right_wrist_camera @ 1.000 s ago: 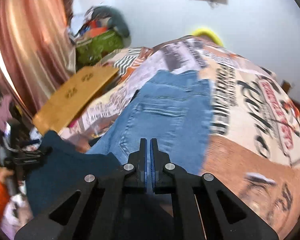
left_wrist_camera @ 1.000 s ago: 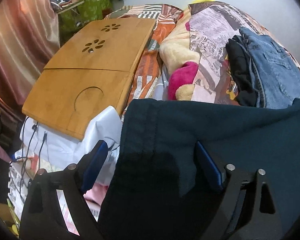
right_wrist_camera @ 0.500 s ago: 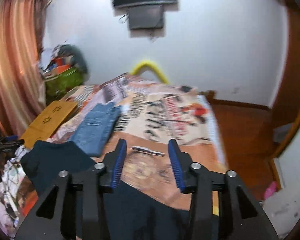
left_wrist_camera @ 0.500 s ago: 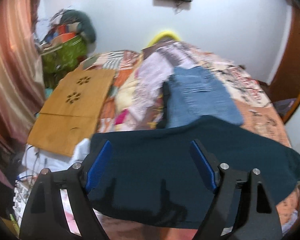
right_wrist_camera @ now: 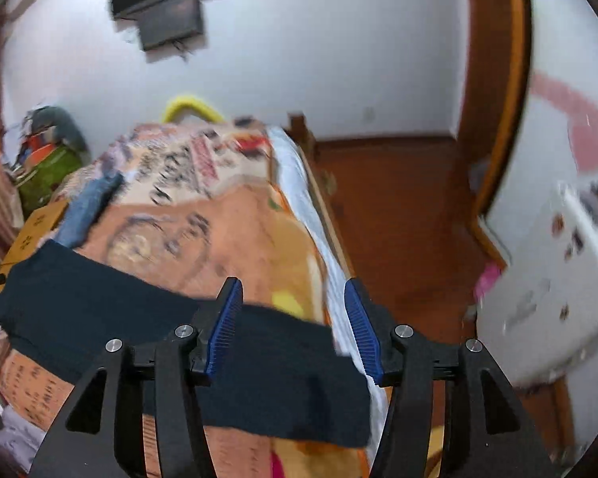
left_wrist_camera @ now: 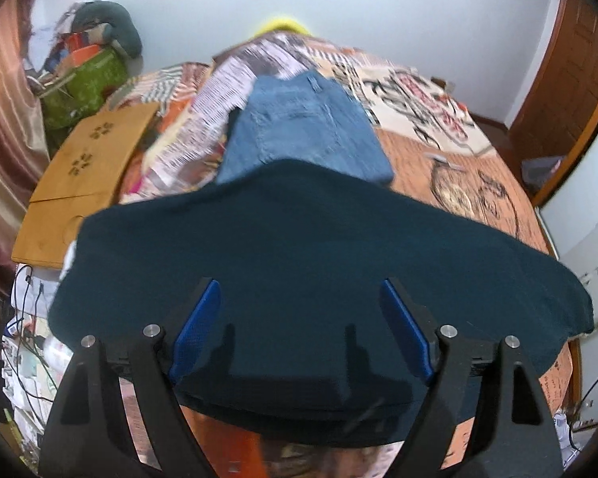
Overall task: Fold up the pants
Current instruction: 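Lower the navy pants onto the bed and spread them flat with both grippers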
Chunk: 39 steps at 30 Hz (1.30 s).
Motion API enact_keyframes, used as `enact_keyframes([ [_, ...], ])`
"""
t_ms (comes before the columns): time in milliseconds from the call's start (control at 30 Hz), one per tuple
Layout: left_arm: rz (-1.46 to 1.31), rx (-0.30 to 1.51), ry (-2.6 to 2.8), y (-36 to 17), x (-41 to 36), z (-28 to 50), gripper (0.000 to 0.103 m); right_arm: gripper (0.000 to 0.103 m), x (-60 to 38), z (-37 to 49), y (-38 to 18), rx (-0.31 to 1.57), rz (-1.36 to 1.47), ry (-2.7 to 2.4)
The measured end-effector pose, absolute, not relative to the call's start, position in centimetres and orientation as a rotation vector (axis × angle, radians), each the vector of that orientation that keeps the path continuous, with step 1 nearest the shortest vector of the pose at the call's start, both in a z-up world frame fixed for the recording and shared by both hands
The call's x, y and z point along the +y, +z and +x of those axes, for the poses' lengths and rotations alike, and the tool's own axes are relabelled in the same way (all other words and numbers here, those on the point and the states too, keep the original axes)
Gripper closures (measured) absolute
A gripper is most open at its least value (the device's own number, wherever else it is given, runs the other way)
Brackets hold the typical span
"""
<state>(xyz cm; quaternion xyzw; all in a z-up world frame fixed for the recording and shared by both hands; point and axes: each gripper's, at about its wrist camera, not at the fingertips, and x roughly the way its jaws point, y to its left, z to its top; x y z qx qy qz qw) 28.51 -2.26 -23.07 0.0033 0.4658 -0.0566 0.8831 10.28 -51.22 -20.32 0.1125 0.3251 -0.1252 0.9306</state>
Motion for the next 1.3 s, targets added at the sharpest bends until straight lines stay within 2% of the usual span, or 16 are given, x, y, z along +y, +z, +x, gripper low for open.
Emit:
enact_keyframes([
  [333,0.092,1.08,-0.128,-27.3,-8.2,30.0,0.021,0.054,-57.0,9.8,-31.3,0.851,0.485,-0.273],
  [467,0.116,1.119,-0.12,-29.1,-9.4,30.1,0.021,0.054,-57.4,9.3,-33.1,0.878,0.566,-0.224],
  [700,0.096,1.087,-0.087,-29.7,-9.6,29.9,0.014,0.054,-56.6,9.2,-35.0,0.903,0.593,-0.164],
  [833,0.085,1.09,-0.083,-29.6,-9.5,30.0,0.014,0.073,-56.6,9.1,-35.3,0.867,0.589,-0.189],
  [1000,0.096,1.083,-0.075,-29.6,-9.7,30.0,0.014,0.08,-56.6,8.7,-33.6,0.799,0.554,-0.192],
  [1033,0.096,1.082,-0.073,-29.7,-9.8,29.9,0.014,0.091,-56.5,8.7,-33.1,0.783,0.533,-0.2],
  [1067,0.095,1.081,-0.072,-29.7,-9.8,29.9,0.014,0.097,-56.4,8.7,-32.5,0.76,0.513,-0.197],
  [1300,0.108,1.073,-0.067,-29.6,-9.9,29.7,0.014,0.097,-56.4,9.2,-28.8,0.636,0.416,-0.234],
])
